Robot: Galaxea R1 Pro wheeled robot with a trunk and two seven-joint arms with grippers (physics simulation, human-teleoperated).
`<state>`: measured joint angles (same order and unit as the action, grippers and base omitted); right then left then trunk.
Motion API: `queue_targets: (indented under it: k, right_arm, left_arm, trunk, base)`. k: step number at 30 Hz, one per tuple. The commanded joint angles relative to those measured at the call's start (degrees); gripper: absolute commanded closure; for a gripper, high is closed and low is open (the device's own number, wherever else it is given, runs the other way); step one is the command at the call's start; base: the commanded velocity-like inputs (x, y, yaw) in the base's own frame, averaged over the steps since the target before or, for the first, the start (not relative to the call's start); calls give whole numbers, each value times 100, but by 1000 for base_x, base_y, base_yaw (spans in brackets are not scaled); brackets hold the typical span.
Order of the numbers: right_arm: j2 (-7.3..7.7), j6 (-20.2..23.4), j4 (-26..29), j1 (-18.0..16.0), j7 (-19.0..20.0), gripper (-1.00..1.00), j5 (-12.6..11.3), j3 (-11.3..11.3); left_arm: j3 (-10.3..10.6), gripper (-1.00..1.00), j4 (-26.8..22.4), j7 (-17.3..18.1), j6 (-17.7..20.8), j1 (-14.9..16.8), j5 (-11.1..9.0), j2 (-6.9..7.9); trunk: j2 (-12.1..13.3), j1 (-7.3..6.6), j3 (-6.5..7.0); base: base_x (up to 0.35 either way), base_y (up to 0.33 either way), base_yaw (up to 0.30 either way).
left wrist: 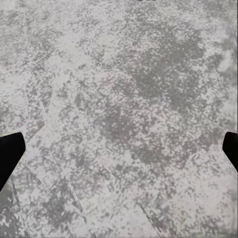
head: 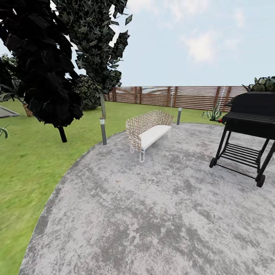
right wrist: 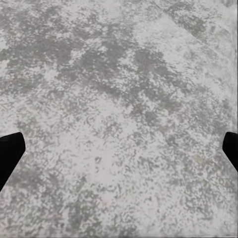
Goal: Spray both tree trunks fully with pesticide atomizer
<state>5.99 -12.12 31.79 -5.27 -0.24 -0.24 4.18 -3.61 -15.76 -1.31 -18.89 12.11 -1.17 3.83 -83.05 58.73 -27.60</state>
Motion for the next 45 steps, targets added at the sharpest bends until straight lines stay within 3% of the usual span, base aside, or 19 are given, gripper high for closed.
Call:
queue_targets:
  k: [1, 13, 26, 45]
  right_arm:
    - [-1, -19, -6, -5, -2, -100, -3, 0]
    - [-1, -19, 3, -6, 3, -100, -2, 3]
    - [-1, -23, -5, -5, 1, -100, -3, -1]
    - [-27, -30, -23, -6, 6, -100, 6, -23]
  left_arm:
    - [-9, -100, 2, -1, -18, 2, -13, -3]
    - [16, -100, 1, 7, -11, 2, 8, -39]
    - [2, -100, 2, 8, 8, 2, -24, -23]
    - [0, -100, 2, 8, 8, 2, -29, -14]
  trunk:
    - [-3, 0, -7]
    - [-3, 0, -8]
    - [-524, 285, -241]
    - [-1286, 702, -597]
  base:
    - [0, 0, -289]
    - [0, 0, -296]
    - [0, 0, -270]
    - [0, 0, -12]
